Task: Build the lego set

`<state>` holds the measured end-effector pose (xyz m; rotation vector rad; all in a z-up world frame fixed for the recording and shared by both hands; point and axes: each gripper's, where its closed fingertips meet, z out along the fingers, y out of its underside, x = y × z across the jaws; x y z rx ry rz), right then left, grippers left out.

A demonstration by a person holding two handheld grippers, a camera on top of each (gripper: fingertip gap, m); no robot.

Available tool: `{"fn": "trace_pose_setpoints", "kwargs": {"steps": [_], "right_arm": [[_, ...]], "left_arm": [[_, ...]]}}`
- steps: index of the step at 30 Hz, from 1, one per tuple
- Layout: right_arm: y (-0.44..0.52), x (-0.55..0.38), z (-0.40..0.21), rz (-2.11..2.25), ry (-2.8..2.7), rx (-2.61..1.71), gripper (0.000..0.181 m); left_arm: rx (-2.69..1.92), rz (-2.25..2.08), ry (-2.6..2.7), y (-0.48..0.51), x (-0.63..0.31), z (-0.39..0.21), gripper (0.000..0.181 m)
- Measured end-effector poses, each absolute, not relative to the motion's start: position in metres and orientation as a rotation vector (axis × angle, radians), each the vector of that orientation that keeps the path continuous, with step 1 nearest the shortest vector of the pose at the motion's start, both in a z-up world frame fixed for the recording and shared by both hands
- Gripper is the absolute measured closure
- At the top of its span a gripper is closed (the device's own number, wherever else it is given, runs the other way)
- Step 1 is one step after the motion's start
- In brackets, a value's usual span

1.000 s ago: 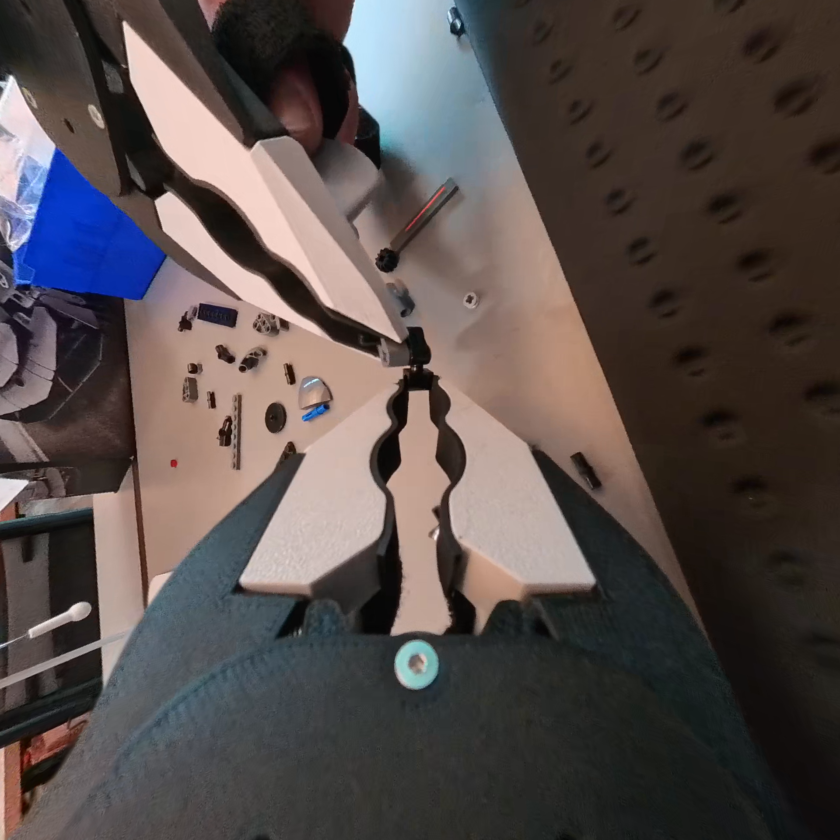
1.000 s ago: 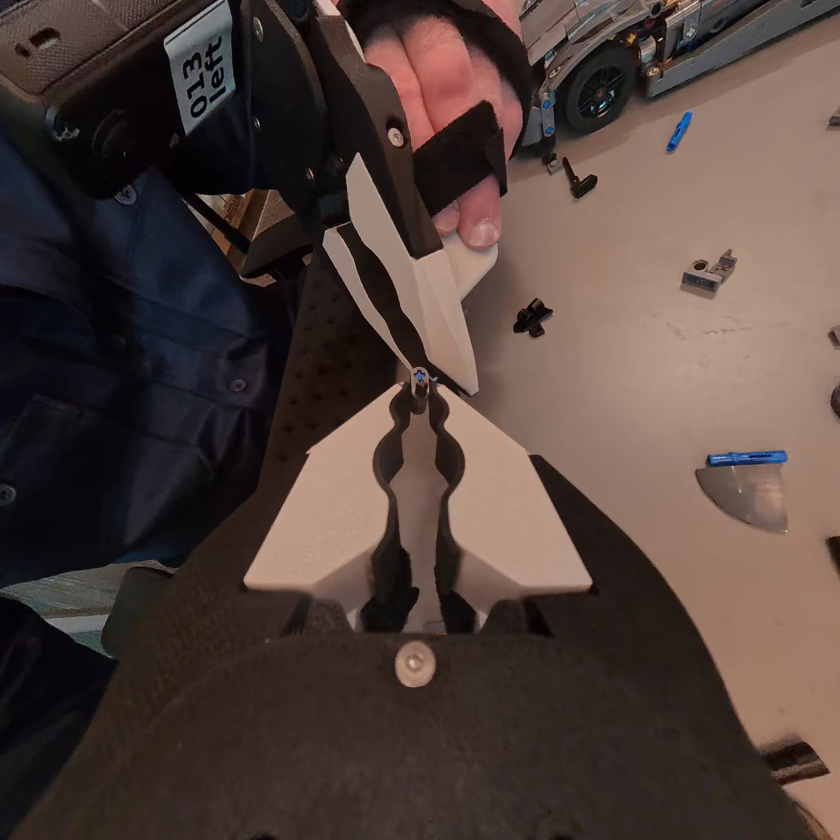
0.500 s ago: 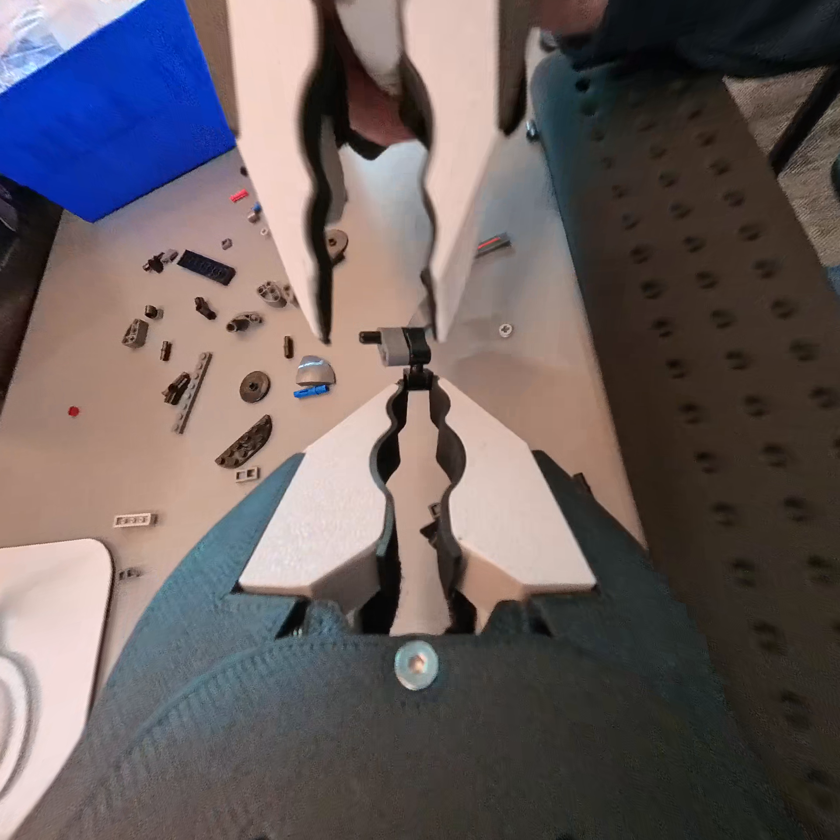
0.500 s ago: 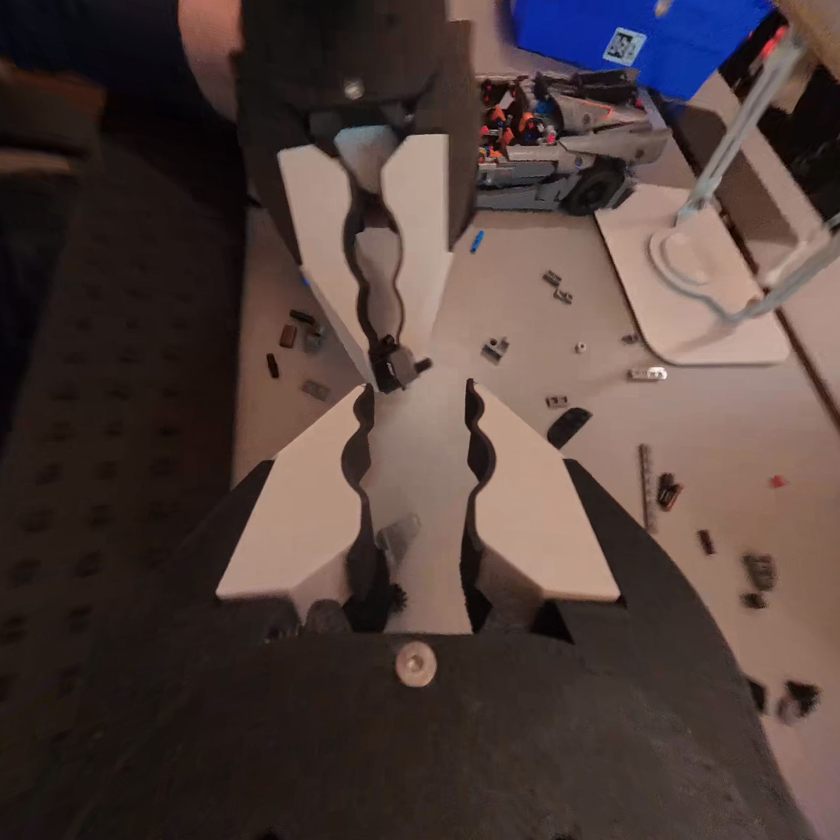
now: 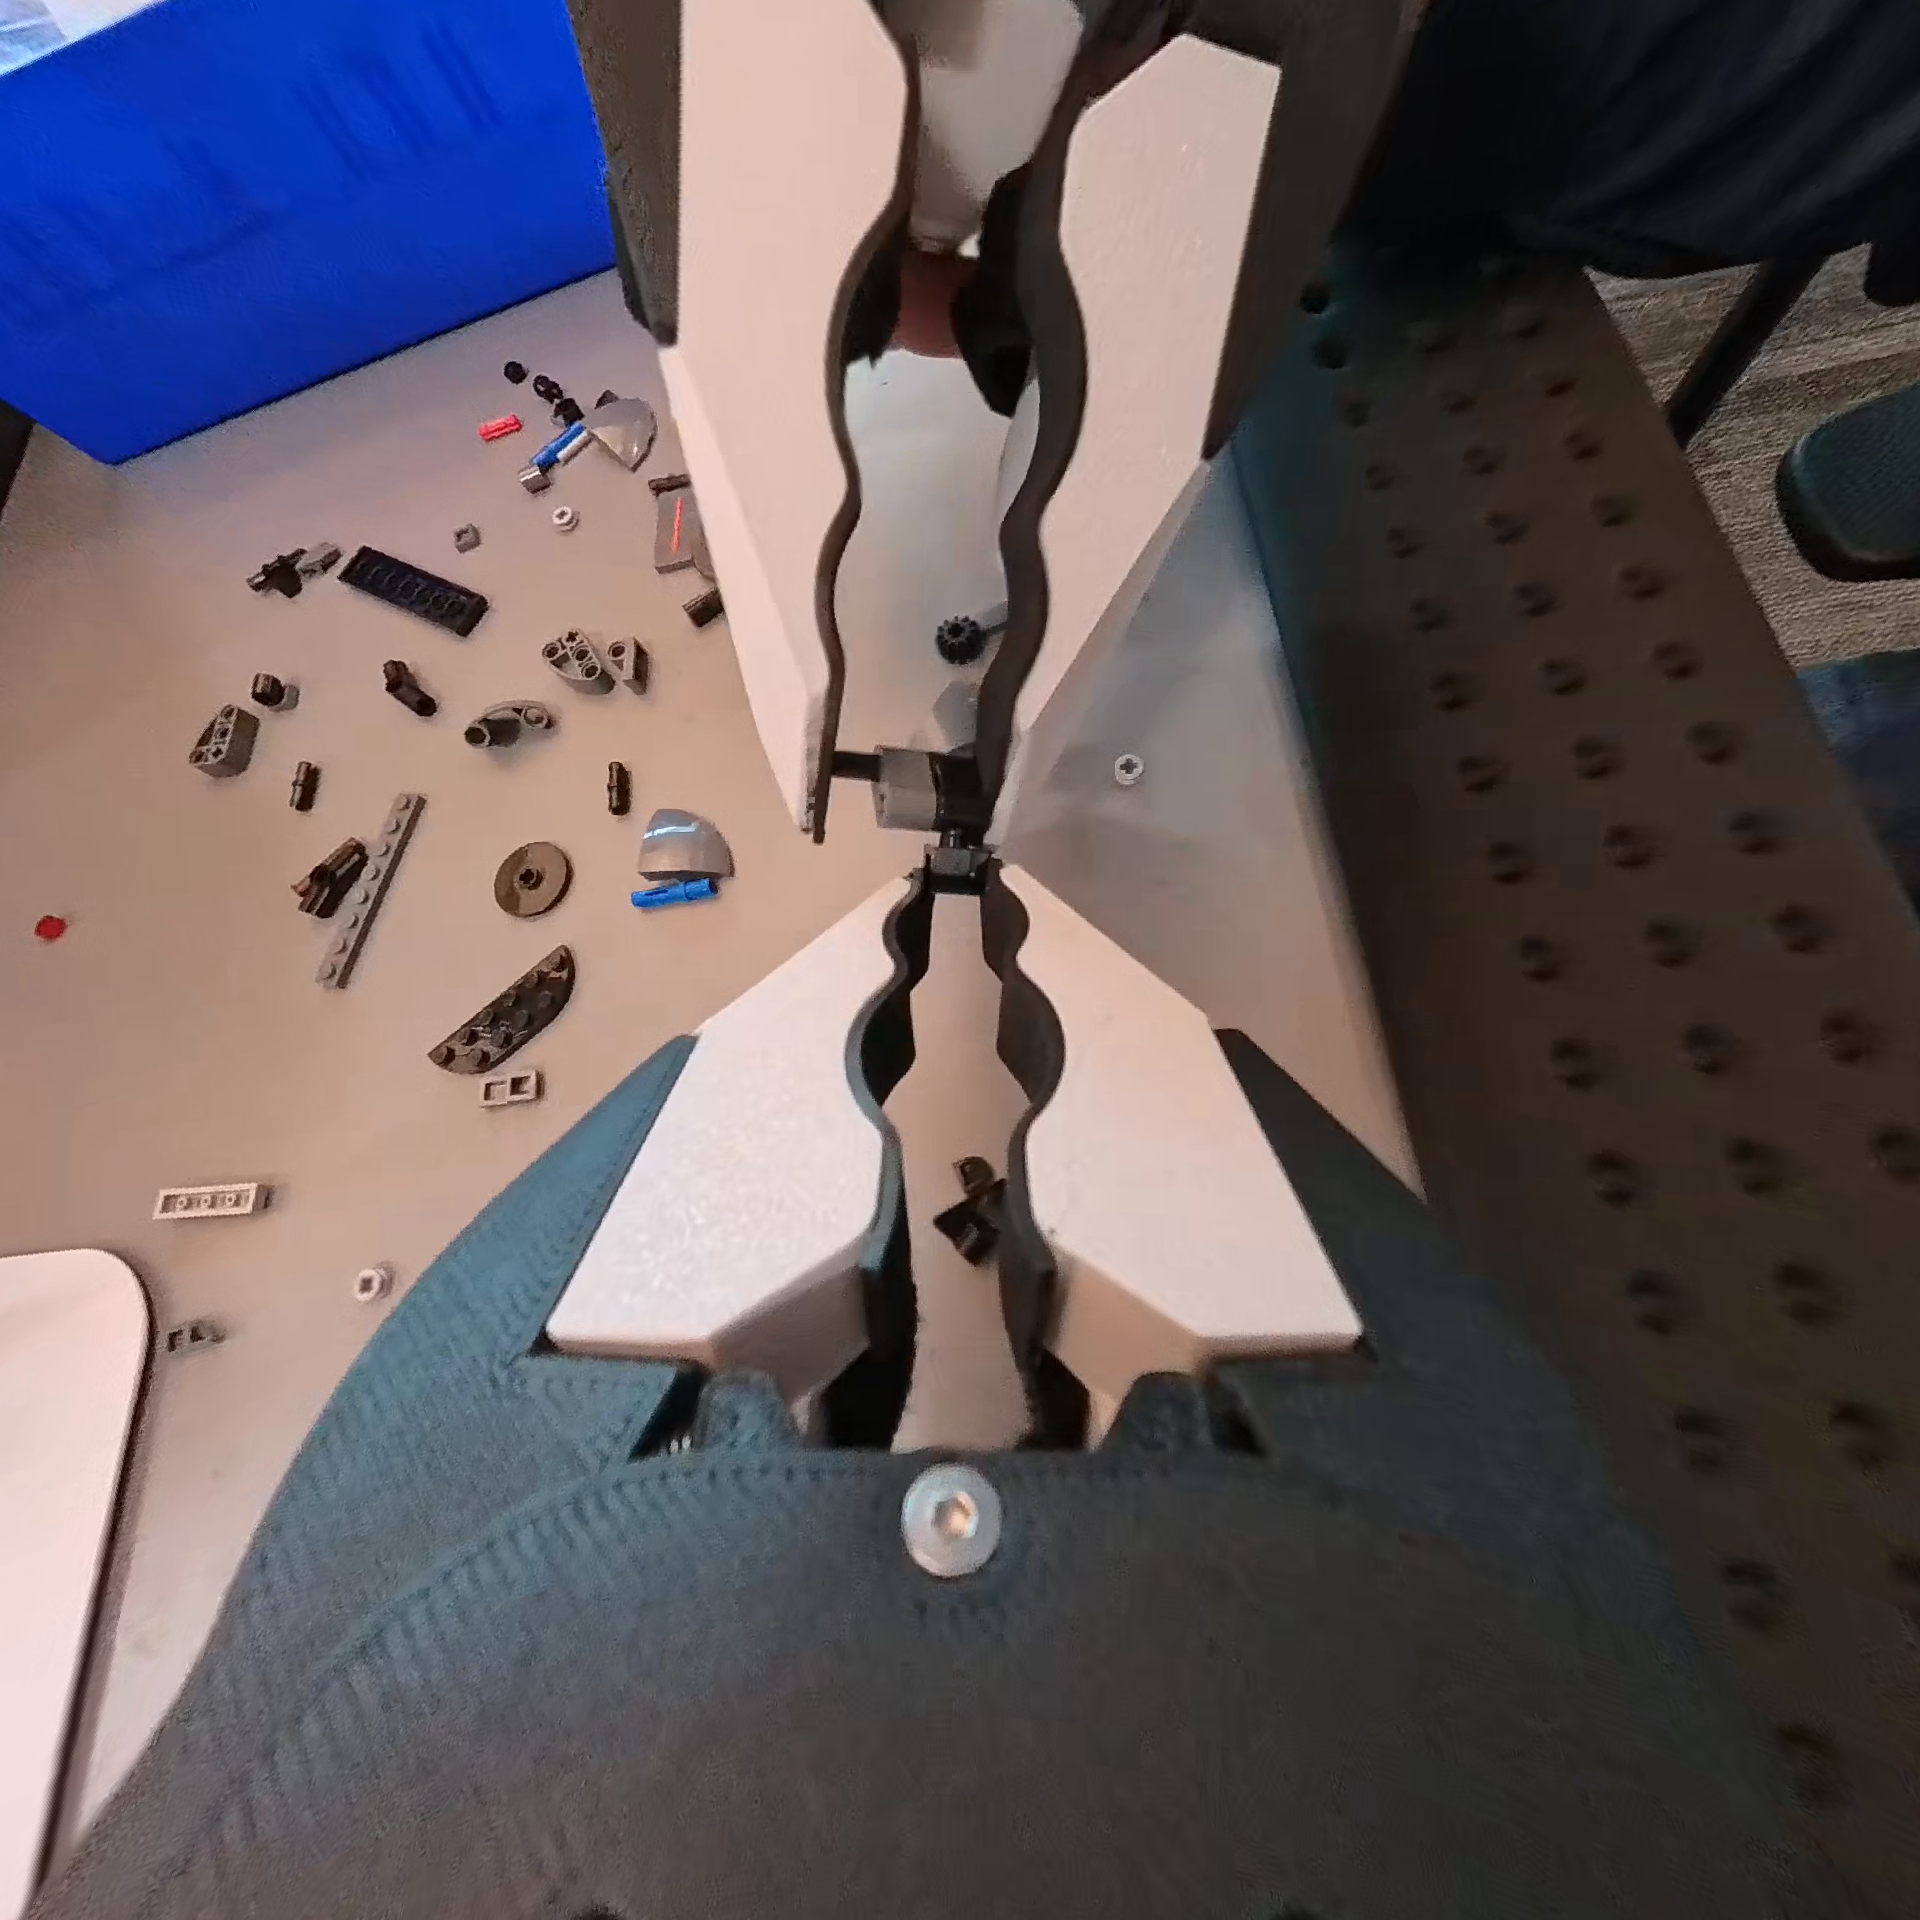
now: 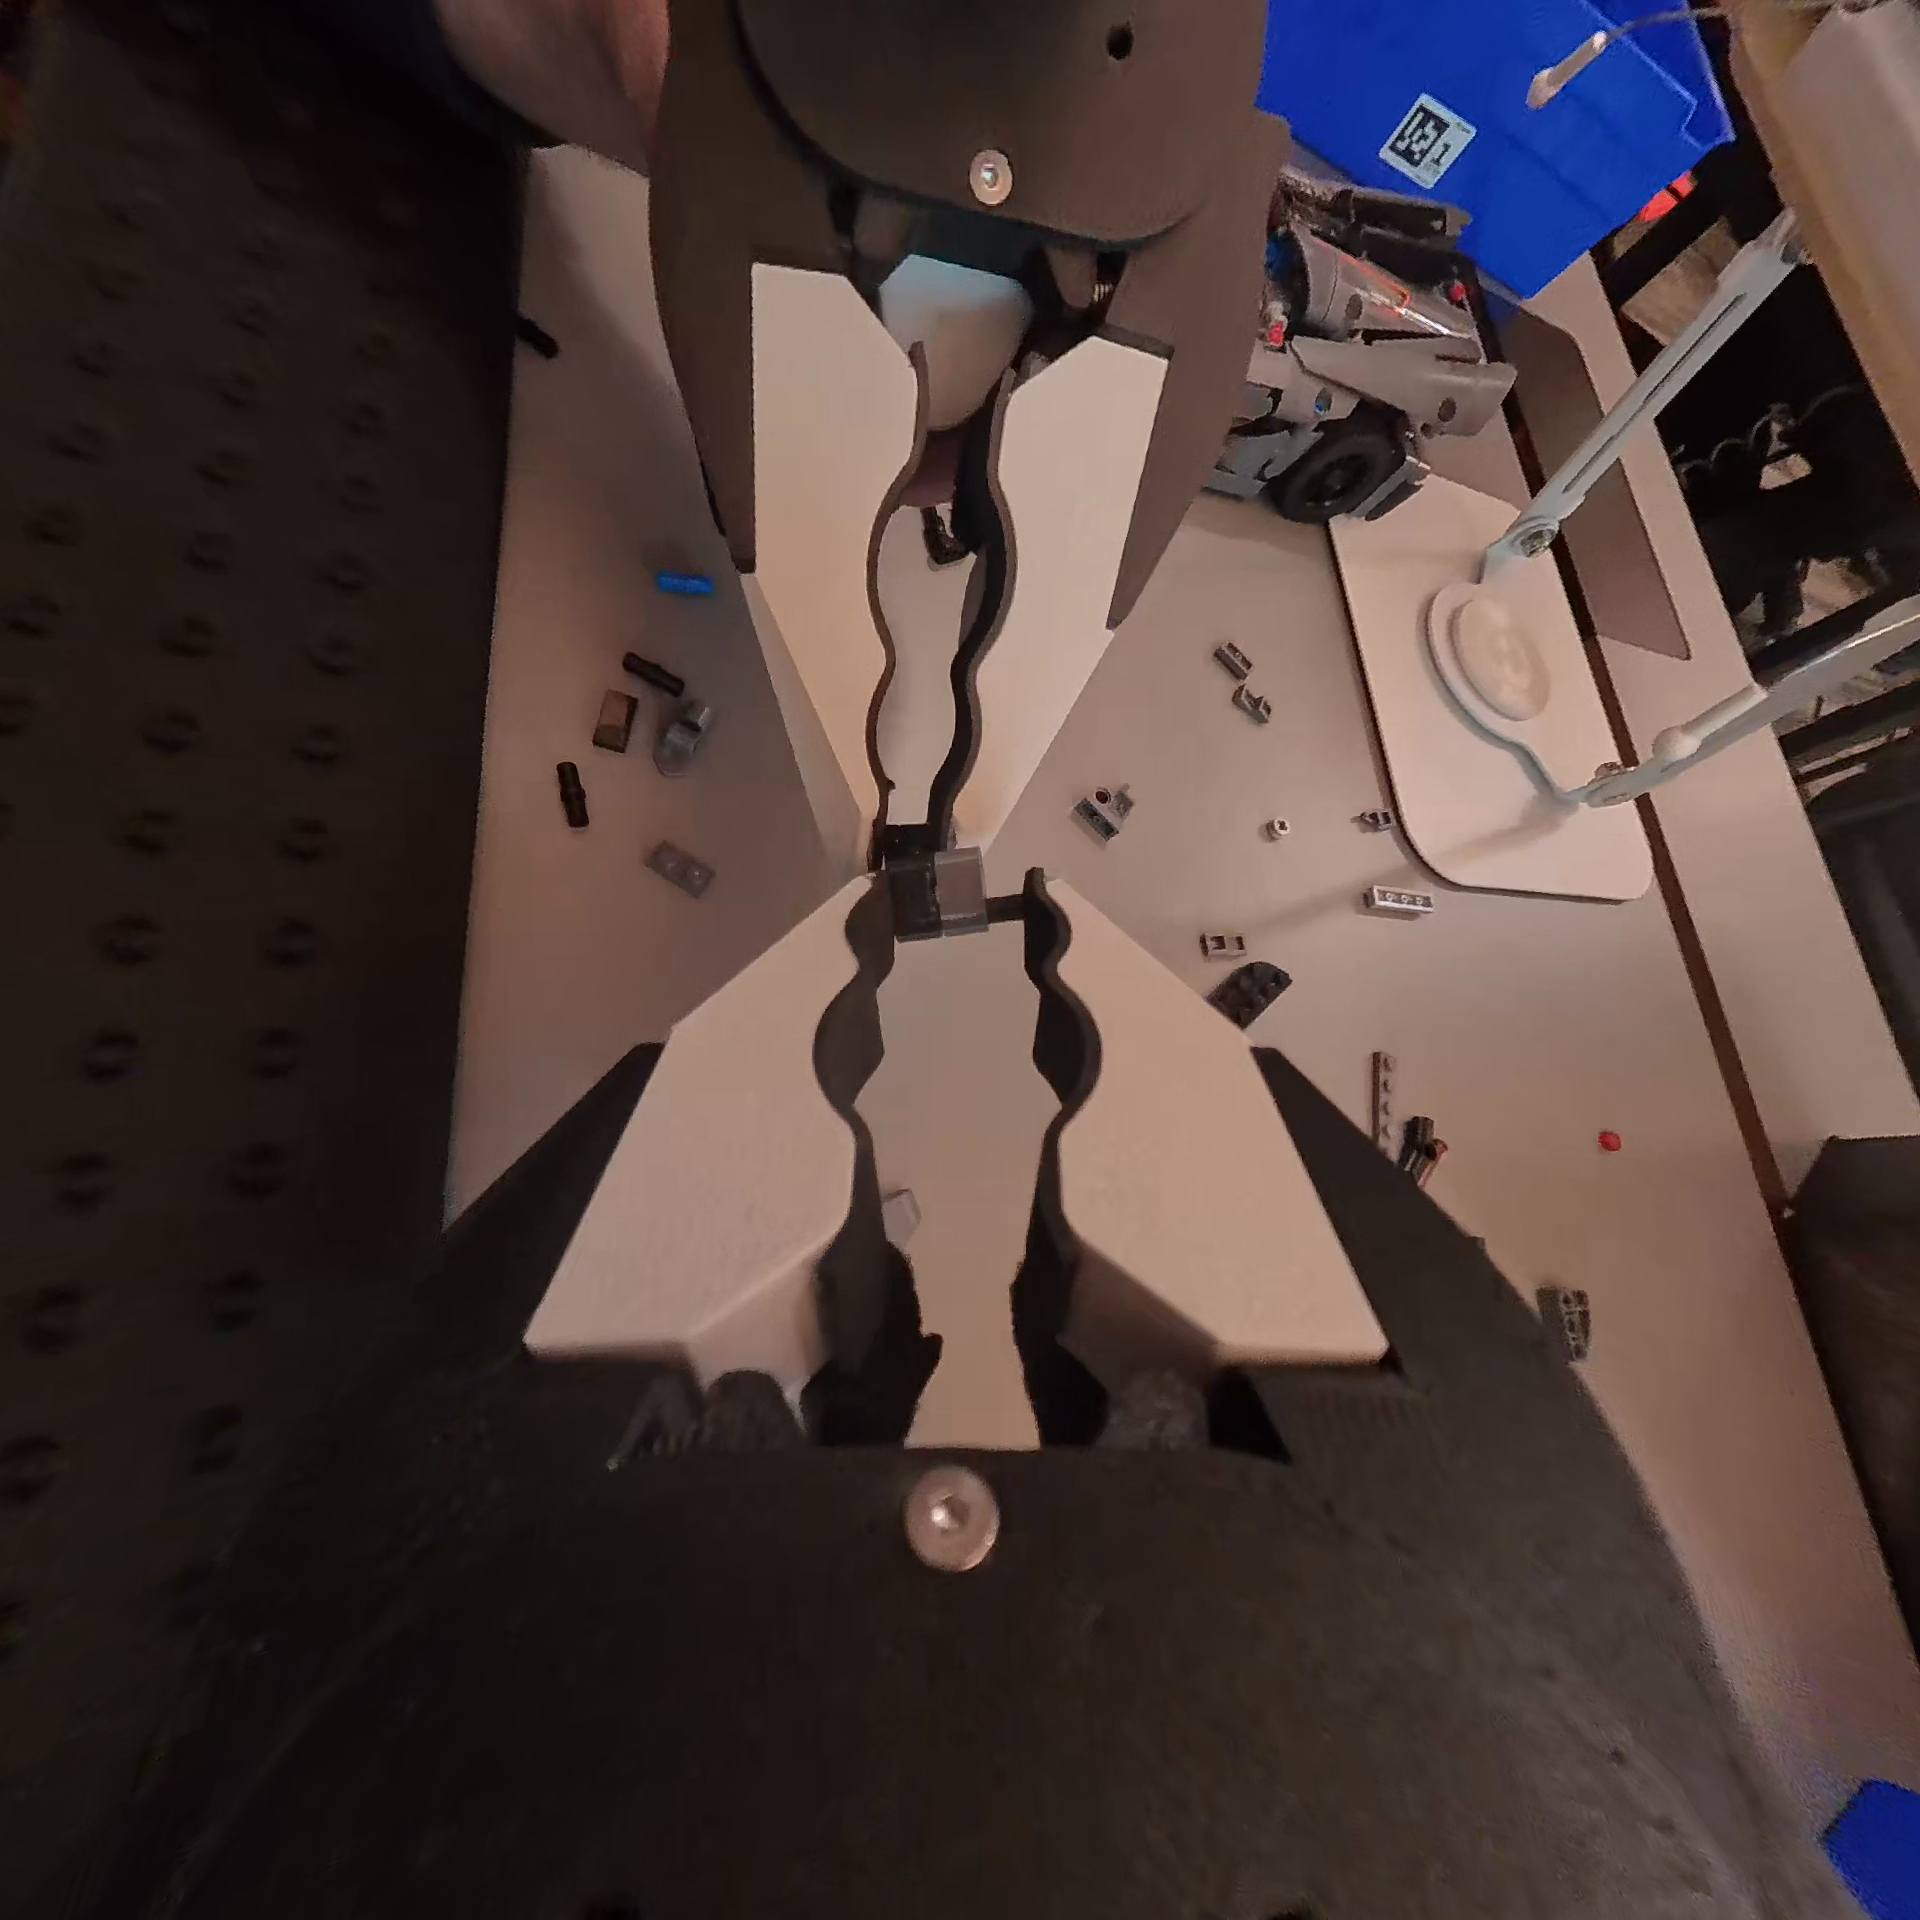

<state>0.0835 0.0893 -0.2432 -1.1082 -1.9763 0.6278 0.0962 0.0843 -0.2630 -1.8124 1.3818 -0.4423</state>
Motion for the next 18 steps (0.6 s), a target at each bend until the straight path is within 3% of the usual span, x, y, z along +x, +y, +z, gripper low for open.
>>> {"fn": "trace_pose_setpoints", "kwargs": {"steps": [18], "right_arm": [[0.095, 0.084, -0.231, 1.080, -1.828, -1.378, 0.159]], "left_arm": [[-1.725, -0.335, 1.326, 0.095, 0.095, -0.247, 0.174]]}}
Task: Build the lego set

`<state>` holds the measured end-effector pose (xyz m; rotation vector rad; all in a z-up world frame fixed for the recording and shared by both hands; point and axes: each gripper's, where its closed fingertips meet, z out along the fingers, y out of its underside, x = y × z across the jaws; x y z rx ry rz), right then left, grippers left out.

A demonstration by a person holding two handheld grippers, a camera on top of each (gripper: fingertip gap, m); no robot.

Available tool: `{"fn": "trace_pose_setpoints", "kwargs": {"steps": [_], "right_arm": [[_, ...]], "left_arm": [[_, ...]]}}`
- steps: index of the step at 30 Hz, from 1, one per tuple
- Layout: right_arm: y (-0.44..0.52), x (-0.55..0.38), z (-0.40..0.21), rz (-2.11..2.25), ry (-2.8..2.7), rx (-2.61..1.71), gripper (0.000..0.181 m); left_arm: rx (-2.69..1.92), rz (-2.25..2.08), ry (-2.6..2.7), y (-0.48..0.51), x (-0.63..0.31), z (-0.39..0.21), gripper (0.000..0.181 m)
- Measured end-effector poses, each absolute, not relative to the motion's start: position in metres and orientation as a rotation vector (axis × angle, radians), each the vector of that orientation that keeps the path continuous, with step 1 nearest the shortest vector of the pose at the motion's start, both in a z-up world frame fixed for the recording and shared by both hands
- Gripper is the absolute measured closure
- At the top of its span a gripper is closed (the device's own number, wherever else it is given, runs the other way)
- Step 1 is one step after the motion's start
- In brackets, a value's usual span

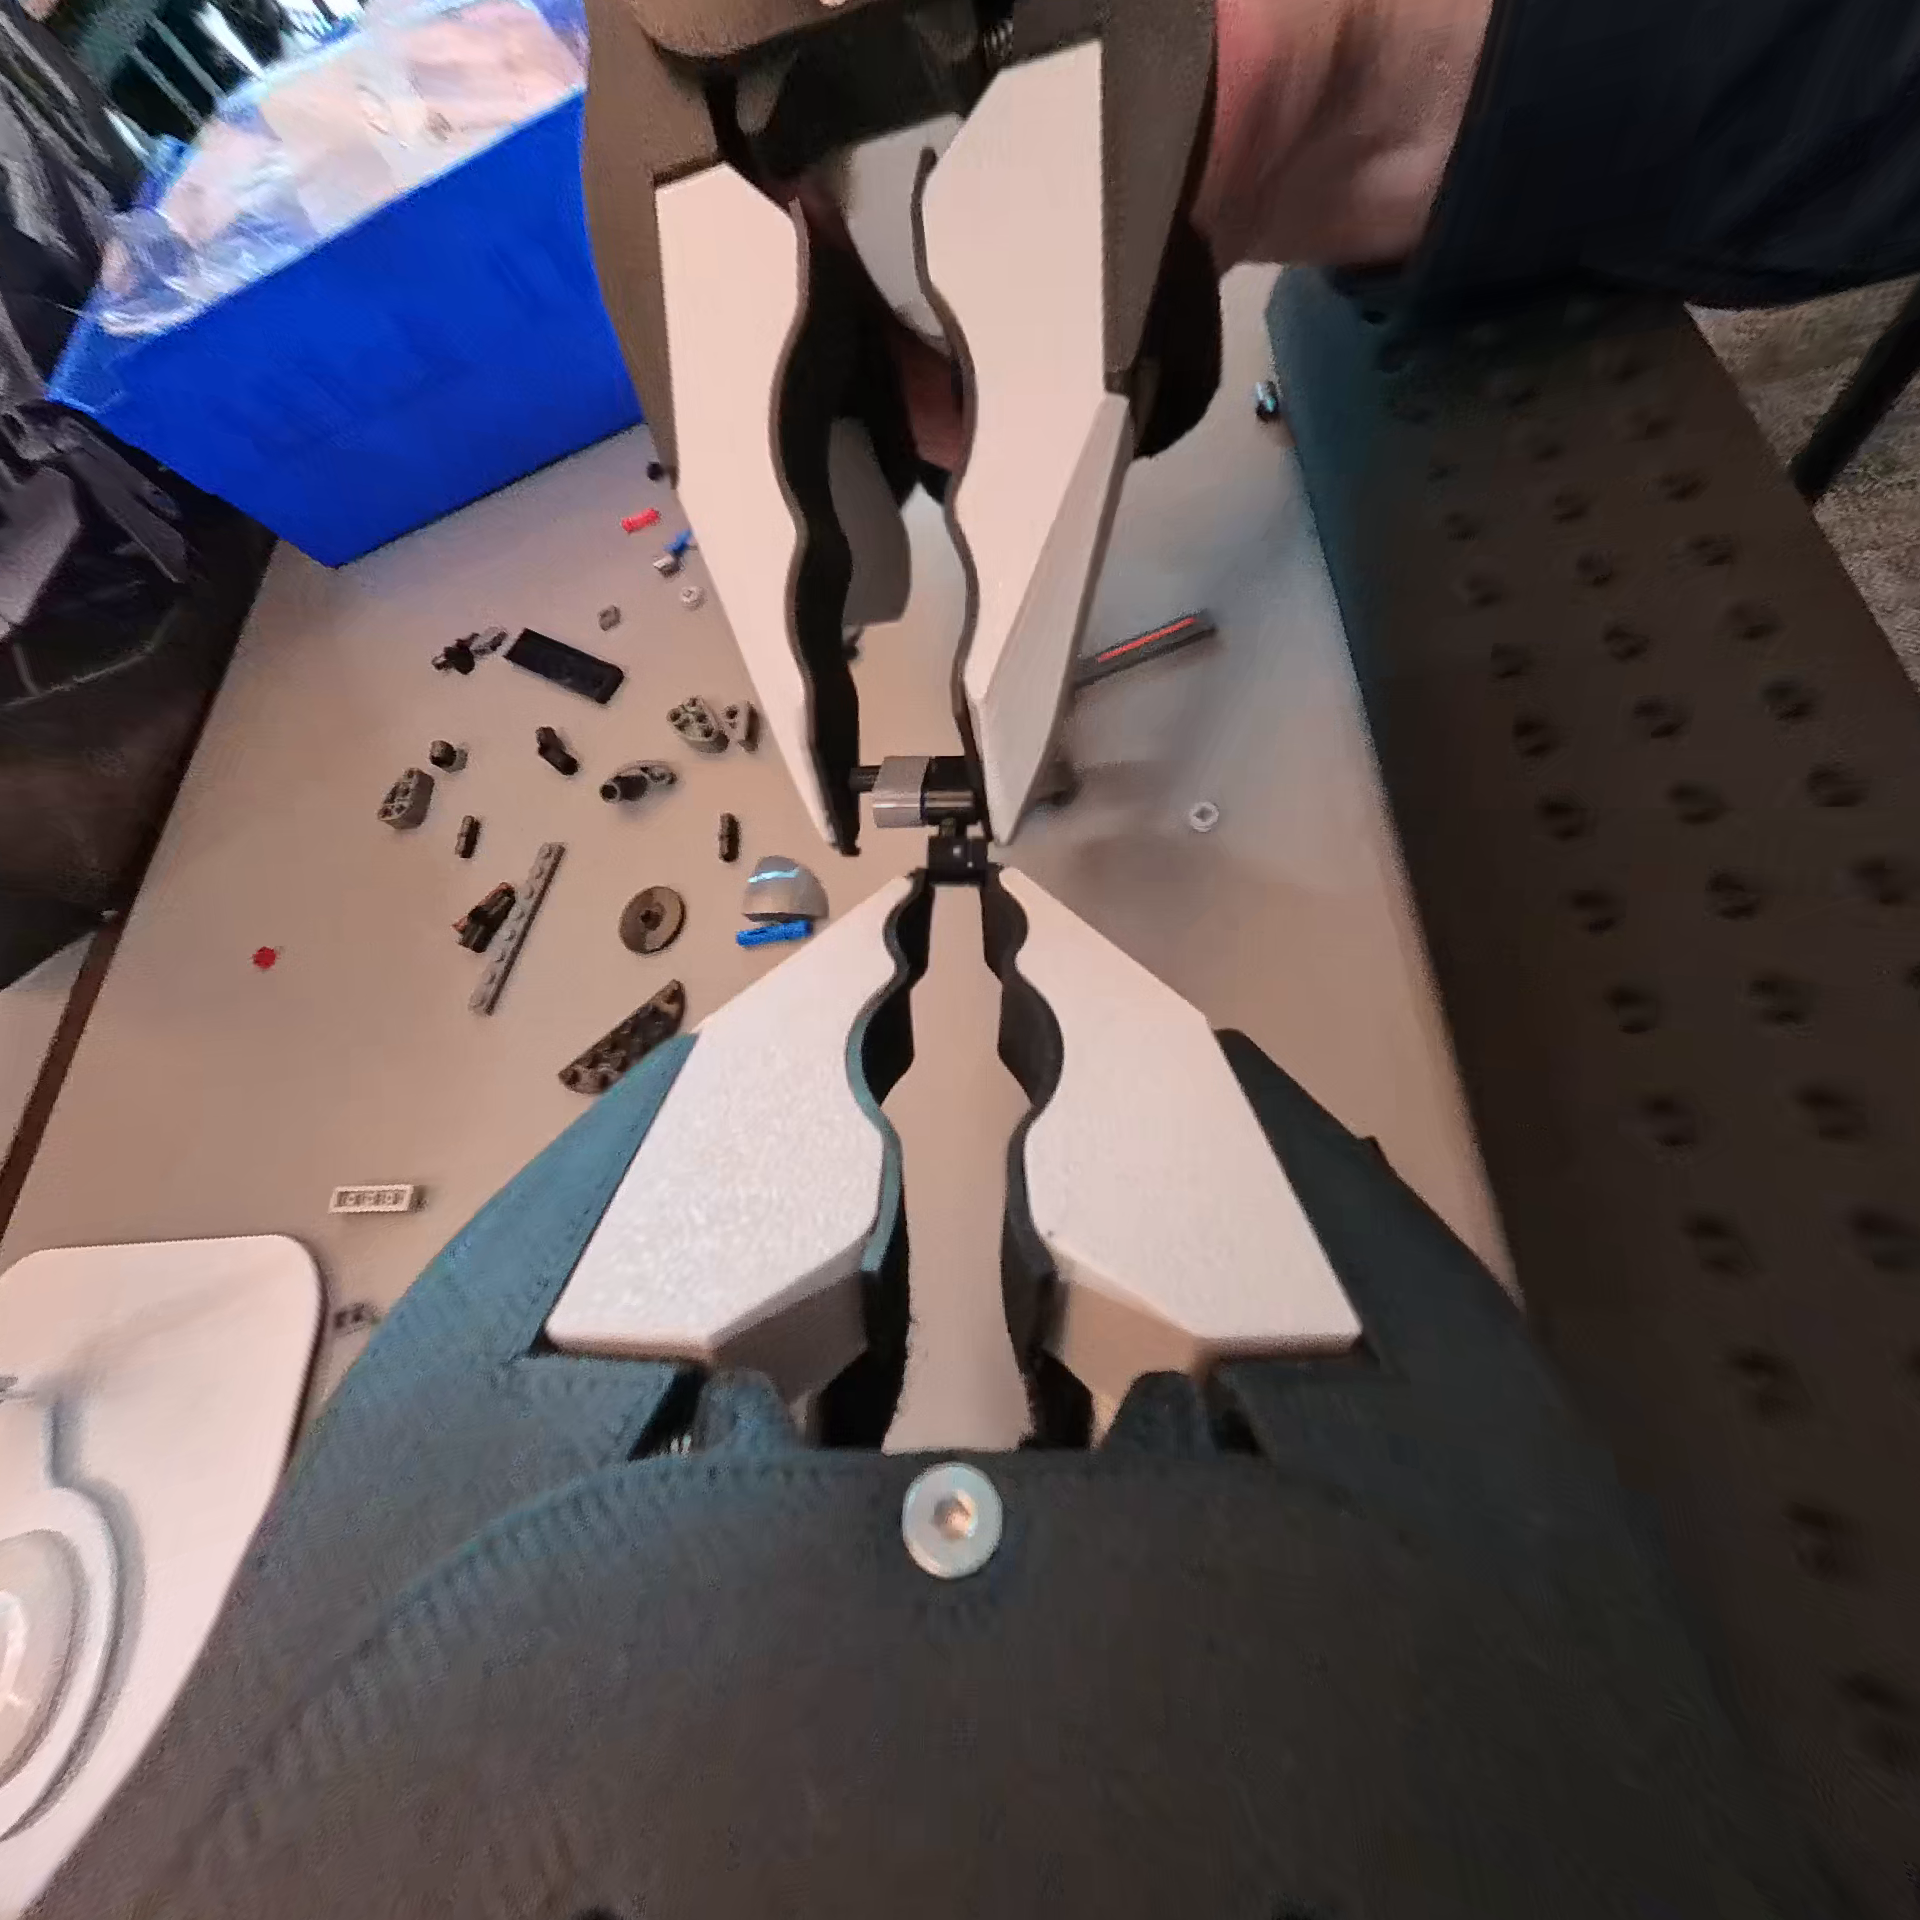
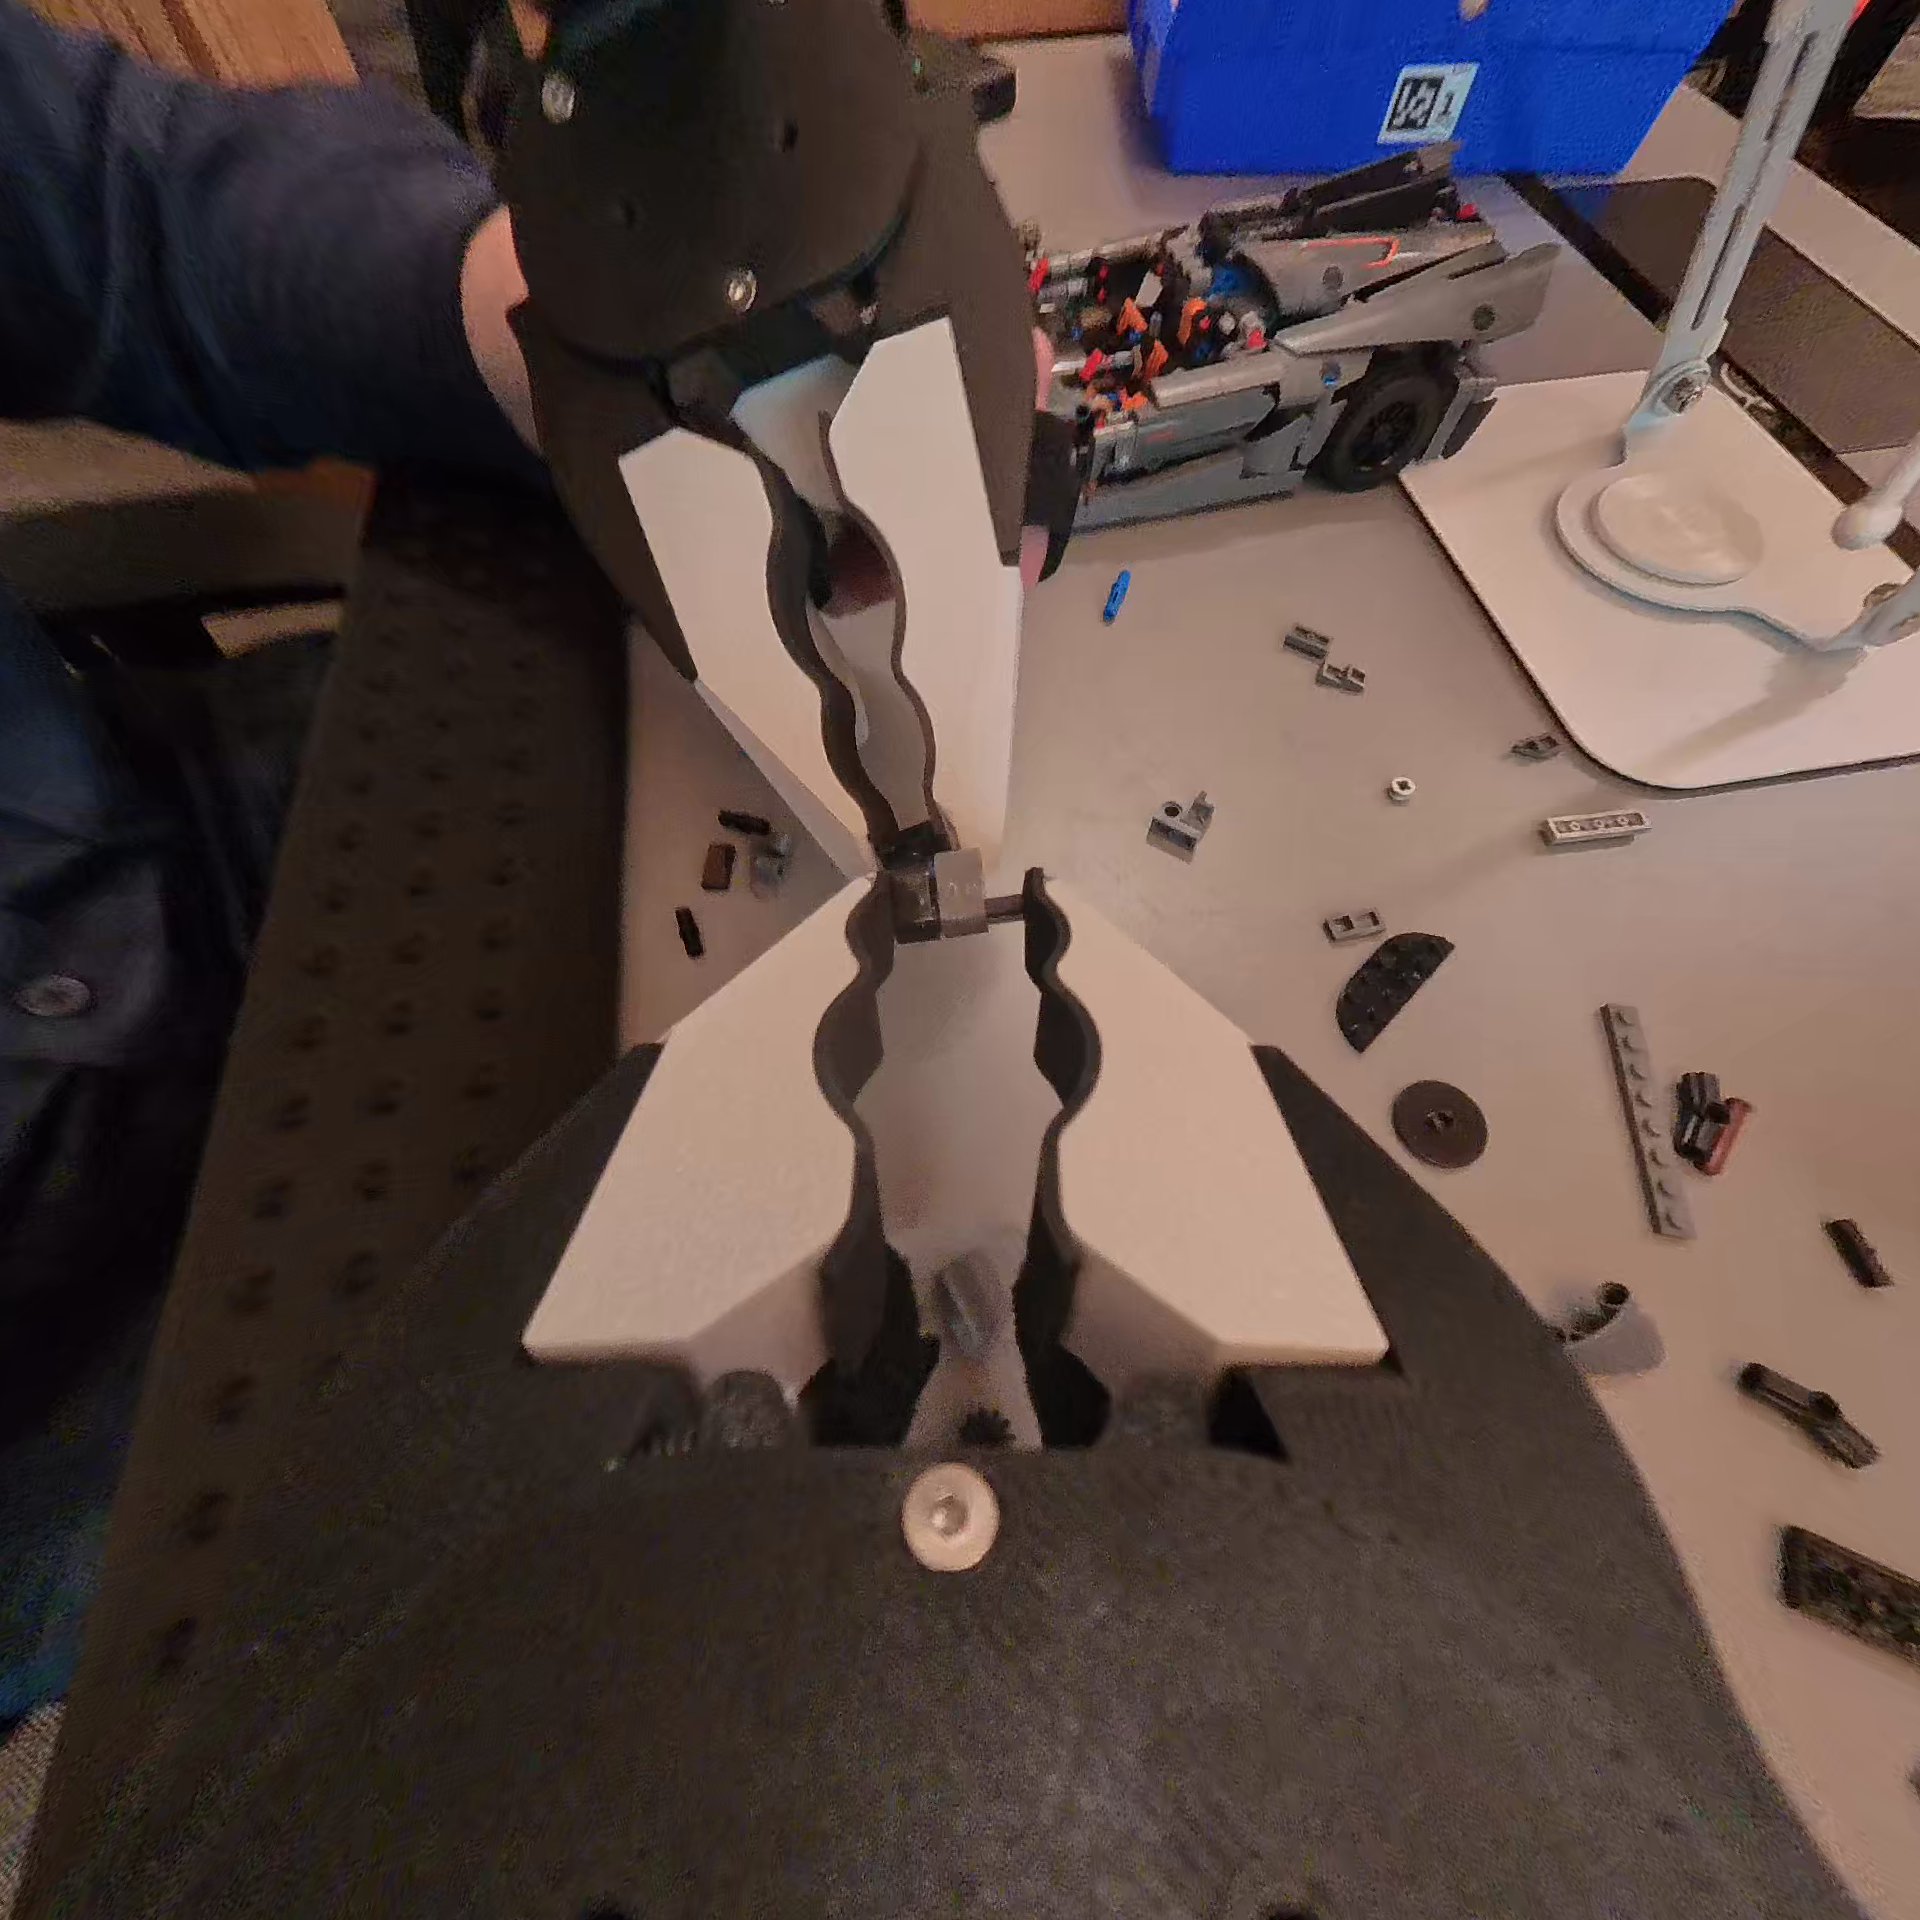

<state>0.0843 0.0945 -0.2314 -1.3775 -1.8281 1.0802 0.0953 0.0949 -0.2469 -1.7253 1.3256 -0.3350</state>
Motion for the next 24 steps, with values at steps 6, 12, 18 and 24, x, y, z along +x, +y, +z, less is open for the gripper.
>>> {"fn": "trace_pose_setpoints", "kwargs": {"steps": [6, 12, 18, 24], "right_arm": [[0.094, 0.082, -0.217, 1.228, -1.756, -1.392, 0.159], [0.093, 0.074, -0.212, 1.222, -1.764, -1.395, 0.158], [0.098, 0.065, -0.190, 1.205, -1.789, -1.363, 0.158], [0.114, 0.050, -0.175, 1.072, -1.923, -1.420, 0.158]], "left_arm": [[-1.639, -0.392, 1.272, 0.094, 0.094, -0.227, 0.174], [-1.636, -0.407, 1.256, 0.093, 0.086, -0.219, 0.173], [-1.590, -0.378, 1.159, 0.100, 0.078, -0.198, 0.174], [-1.597, -0.299, 1.019, 0.118, 0.062, -0.182, 0.173]]}}
